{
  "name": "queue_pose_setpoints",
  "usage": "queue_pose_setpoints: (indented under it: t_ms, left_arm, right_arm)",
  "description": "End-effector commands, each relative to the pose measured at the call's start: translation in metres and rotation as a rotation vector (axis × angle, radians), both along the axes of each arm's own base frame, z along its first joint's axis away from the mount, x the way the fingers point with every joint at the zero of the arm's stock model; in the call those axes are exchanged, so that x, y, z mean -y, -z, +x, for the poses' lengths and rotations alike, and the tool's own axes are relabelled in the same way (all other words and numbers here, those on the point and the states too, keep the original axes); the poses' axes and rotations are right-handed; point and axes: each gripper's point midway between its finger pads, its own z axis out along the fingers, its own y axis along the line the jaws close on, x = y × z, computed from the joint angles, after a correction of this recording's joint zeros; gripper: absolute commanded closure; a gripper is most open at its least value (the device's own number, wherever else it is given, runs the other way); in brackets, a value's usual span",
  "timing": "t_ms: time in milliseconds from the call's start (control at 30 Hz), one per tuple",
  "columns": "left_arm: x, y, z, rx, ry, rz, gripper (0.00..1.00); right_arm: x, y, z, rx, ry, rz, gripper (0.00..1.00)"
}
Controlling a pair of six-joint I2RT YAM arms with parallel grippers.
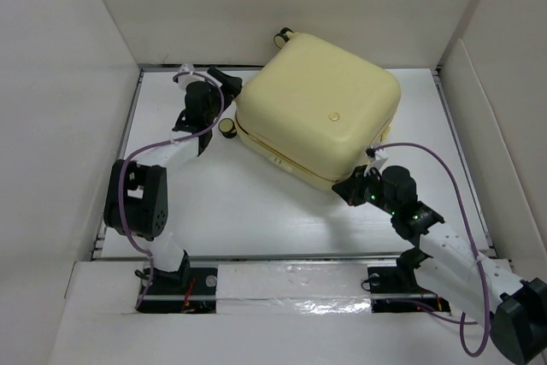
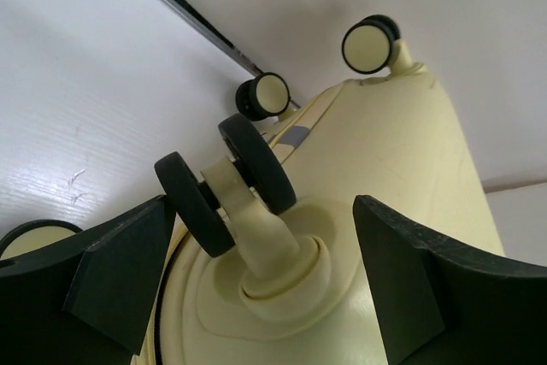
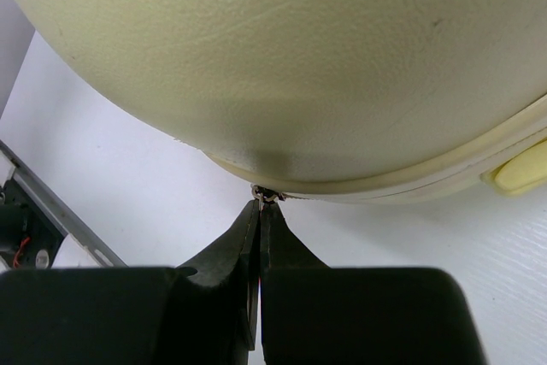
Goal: Pack the luggage
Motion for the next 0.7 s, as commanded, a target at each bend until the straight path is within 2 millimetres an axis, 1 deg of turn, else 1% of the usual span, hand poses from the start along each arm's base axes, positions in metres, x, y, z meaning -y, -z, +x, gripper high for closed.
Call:
queue_pose_setpoints:
  t_ms: [0, 167, 267, 300, 367, 400, 467, 500, 533, 567, 600, 667]
  left_arm:
    - [0.007, -0.011, 0.011, 0.002, 0.033, 0.017, 0.18]
    - [0.01, -0.009, 0.021, 0.001, 0.03, 0.01, 0.18]
    - [0.009, -0.014, 0.028, 0.006, 0.02, 0.013, 0.18]
    - [0.006, -0.01, 0.032, -0.003, 0.015, 0.013, 0.18]
    - [0.009, -0.013, 0.036, 0.005, 0.019, -0.006, 0.2]
    - [0.004, -0.009, 0.039, -0.002, 0.009, -0.011, 0.21]
    - [0.007, -0.011, 0.044, 0.0, 0.018, -0.026, 0.22]
    - [0.003, -0.005, 0.049, -0.013, 0.009, -0.027, 0.23]
    - [0.004, -0.007, 0.051, -0.009, 0.009, -0.031, 0.23]
    - [0.005, -0.007, 0.053, -0.01, 0.006, -0.041, 0.23]
    - [0.01, -0.003, 0.053, -0.016, 0.033, -0.052, 0.23]
    - [0.012, -0.003, 0.055, -0.01, 0.033, -0.079, 0.24]
  right_arm:
    - [-0.022, -0.035, -0.006, 0.11, -0.113, 0.095, 1.0]
    - [-0.022, -0.035, -0.008, 0.111, -0.117, 0.097, 1.0]
    - [-0.021, -0.033, -0.009, 0.109, -0.118, 0.094, 1.0]
    - [-0.021, -0.033, -0.009, 0.108, -0.116, 0.093, 1.0]
    - [-0.021, -0.03, -0.01, 0.104, -0.116, 0.093, 1.0]
    - [-0.021, -0.03, -0.01, 0.102, -0.115, 0.095, 1.0]
    - [-0.022, -0.029, -0.012, 0.098, -0.122, 0.095, 1.0]
    - [-0.022, -0.028, -0.013, 0.097, -0.124, 0.094, 1.0]
    - [-0.022, -0.027, -0.013, 0.093, -0.122, 0.093, 1.0]
    - [-0.022, -0.027, -0.013, 0.094, -0.122, 0.094, 1.0]
    - [-0.022, -0.027, -0.013, 0.095, -0.12, 0.094, 1.0]
    - [-0.021, -0.026, -0.013, 0.095, -0.119, 0.093, 1.0]
